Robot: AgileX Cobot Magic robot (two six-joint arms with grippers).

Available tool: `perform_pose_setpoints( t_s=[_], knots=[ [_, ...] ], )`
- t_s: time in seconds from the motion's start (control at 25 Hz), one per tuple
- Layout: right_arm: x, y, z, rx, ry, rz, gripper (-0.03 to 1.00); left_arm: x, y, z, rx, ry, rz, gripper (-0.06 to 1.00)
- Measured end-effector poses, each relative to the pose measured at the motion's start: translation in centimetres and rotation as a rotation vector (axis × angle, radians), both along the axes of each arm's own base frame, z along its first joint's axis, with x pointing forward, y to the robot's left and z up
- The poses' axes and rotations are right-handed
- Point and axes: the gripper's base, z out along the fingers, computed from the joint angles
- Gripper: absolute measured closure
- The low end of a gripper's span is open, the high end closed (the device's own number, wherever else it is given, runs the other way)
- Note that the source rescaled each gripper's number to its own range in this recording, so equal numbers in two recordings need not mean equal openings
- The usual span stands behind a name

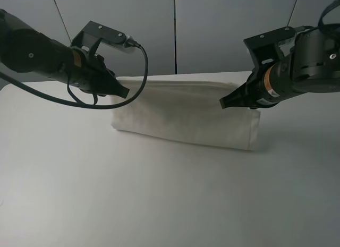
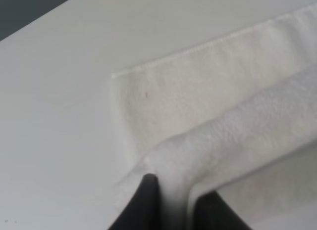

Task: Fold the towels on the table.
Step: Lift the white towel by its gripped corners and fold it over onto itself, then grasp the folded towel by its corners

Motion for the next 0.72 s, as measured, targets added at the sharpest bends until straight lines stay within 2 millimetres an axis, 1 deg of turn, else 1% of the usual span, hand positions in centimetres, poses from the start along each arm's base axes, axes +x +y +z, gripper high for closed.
perform_pose_setpoints(
  t_s=[0.24,0.28,0.32,0.36,0.4,0.44,0.48,0.52,0.56,0.6,0.72],
  knots=[
    [0.2,0.0,-0.3,-0.002,-0.005,-0.013,0.97,0.3,0.0,0.0,-0.010,-0.025,-0.007,0.75],
    [0.3,0.0,-0.6,-0.009,-0.005,-0.018,0.96,0.4,-0.1,-0.1,-0.014,-0.030,-0.010,0.73],
    [0.5,0.0,-0.9,-0.015,-0.004,-0.019,0.92,0.5,-0.2,-0.5,-0.015,-0.028,-0.013,0.69],
    [0.6,0.1,-1.2,-0.022,-0.007,-0.018,0.82,0.7,-0.3,-1.0,-0.012,-0.023,-0.018,0.60],
    [0.8,0.1,-1.4,-0.025,-0.015,-0.019,0.65,0.8,-0.4,-1.6,-0.008,-0.018,-0.023,0.48],
    [0.9,0.1,-1.6,-0.015,-0.021,-0.035,0.48,1.0,-0.5,-2.2,-0.001,-0.008,-0.029,0.32],
    [1.0,0.1,-1.6,-0.009,-0.031,-0.053,0.24,1.2,-0.6,-2.9,0.003,-0.002,-0.034,0.18],
    [1.1,0.0,-1.6,0.000,-0.045,-0.088,0.09,1.3,-0.7,-3.4,0.004,0.004,-0.036,0.04],
    [1.2,-0.3,-1.5,0.004,-0.060,-0.131,0.03,1.4,-0.8,-3.7,0.002,0.004,-0.039,-0.01],
    [1.2,-0.6,-1.4,-0.003,-0.072,-0.169,-0.01,1.4,-0.8,-3.9,0.003,0.006,-0.041,-0.02],
    [1.2,-0.9,-1.3,-0.025,-0.084,-0.199,-0.03,1.5,-0.8,-4.0,0.004,0.008,-0.042,-0.04]
  ],
)
